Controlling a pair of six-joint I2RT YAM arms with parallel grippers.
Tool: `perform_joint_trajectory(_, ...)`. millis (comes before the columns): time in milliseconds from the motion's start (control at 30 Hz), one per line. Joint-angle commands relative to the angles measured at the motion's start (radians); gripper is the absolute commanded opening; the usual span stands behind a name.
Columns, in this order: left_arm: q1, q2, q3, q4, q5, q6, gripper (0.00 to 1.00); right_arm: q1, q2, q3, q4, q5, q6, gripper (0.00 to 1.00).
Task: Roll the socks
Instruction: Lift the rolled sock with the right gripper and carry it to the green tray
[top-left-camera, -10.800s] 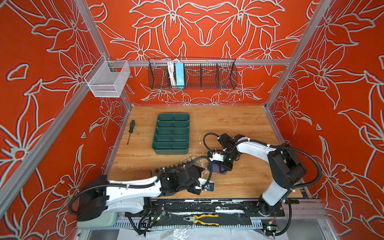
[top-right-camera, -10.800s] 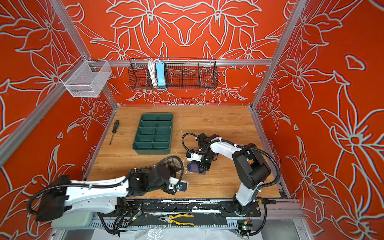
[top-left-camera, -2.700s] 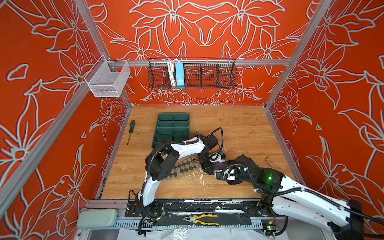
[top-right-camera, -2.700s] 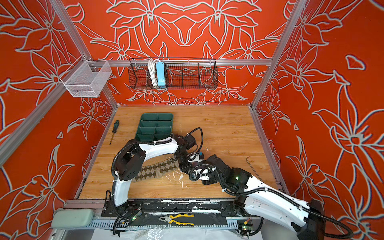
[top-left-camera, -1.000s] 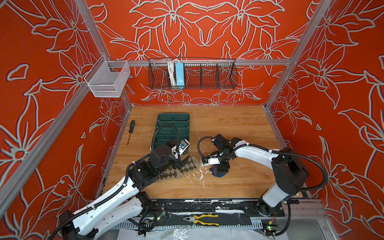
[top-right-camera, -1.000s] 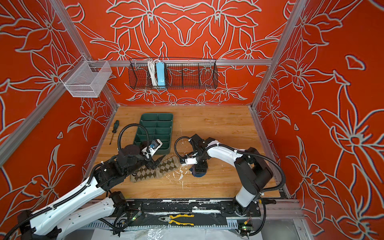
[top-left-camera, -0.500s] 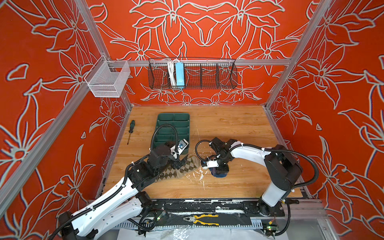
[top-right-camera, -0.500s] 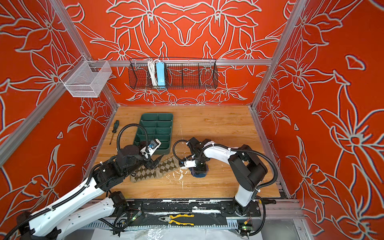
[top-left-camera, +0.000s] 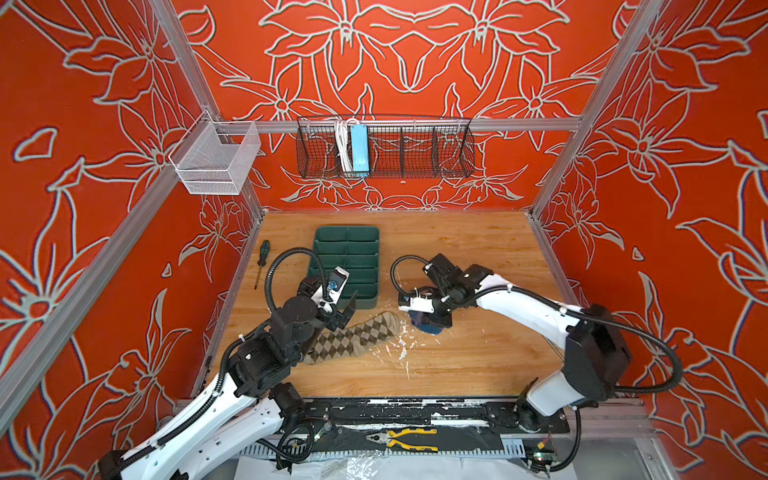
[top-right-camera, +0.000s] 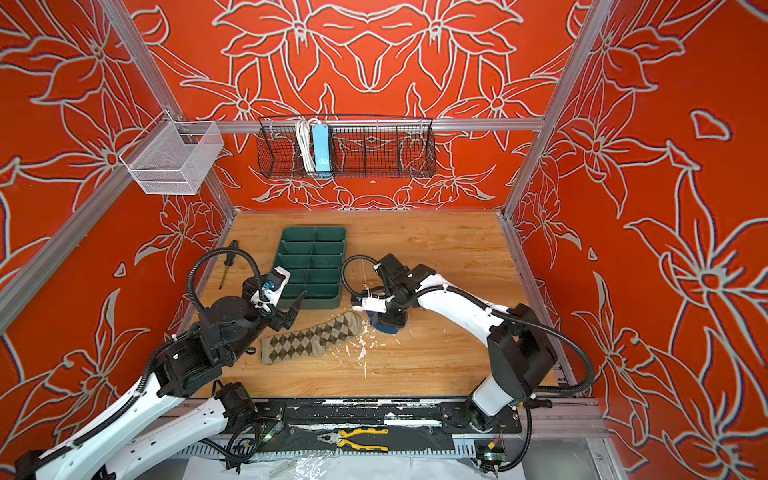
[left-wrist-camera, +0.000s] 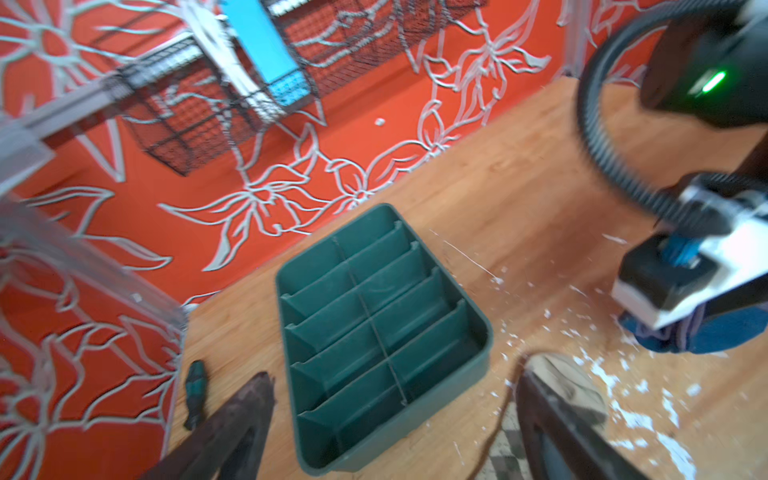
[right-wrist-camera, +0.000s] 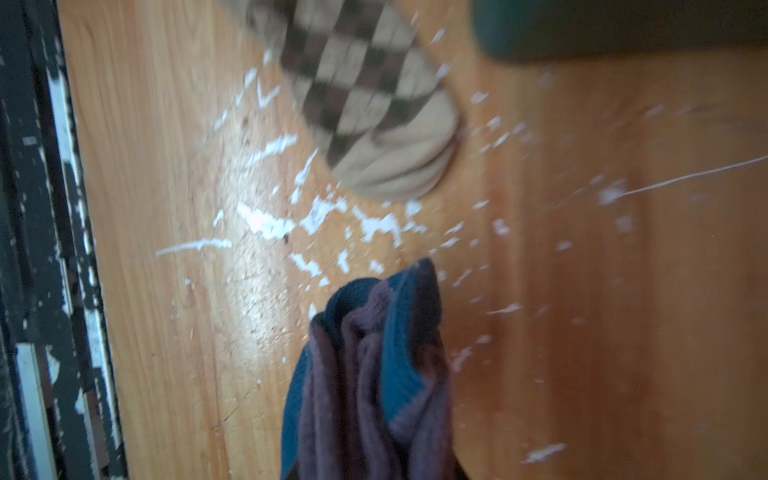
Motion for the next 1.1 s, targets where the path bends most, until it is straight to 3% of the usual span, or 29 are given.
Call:
perform_joint_trajectory(0, 0.006, -0.008, 0.033, -0.036, -0.136, -0.056, 0.90, -0.006, -0.028, 0.093, 0.077, -0.020, 0.067, 0.01)
perform_joint_trajectory(200, 0.006, -0.044, 0.043, -0.054, -0.217, -0.061, 0.90, -0.006, 0.113, 0.256, 0.270, 0.024, 0.101, 0.00)
perform_joint_trajectory(367, 0.006, -0.063, 0.037, -0.054, -0.293, -0.049, 0.91, 0.006, 0.307, 0.414, 0.442, 0.164, 0.092, 0.00)
perform_joint_trajectory(533, 0.006, -0.062, 0.015, -0.025, -0.316, -0.027, 0.92, 0.053, 0.484, 0.549, 0.574, 0.290, -0.026, 0.00)
perform_joint_trajectory(700, 0.006, -0.044, -0.005, 0.006, -0.335, -0.008, 0.92, 0.087, 0.645, 0.685, 0.571, 0.298, -0.106, 0.00)
perform_joint_trajectory(1067, 0.007, -0.026, -0.021, 0.042, -0.335, 0.027, 0.94, 0.092, 0.728, 0.624, 0.657, 0.354, -0.197, 0.00)
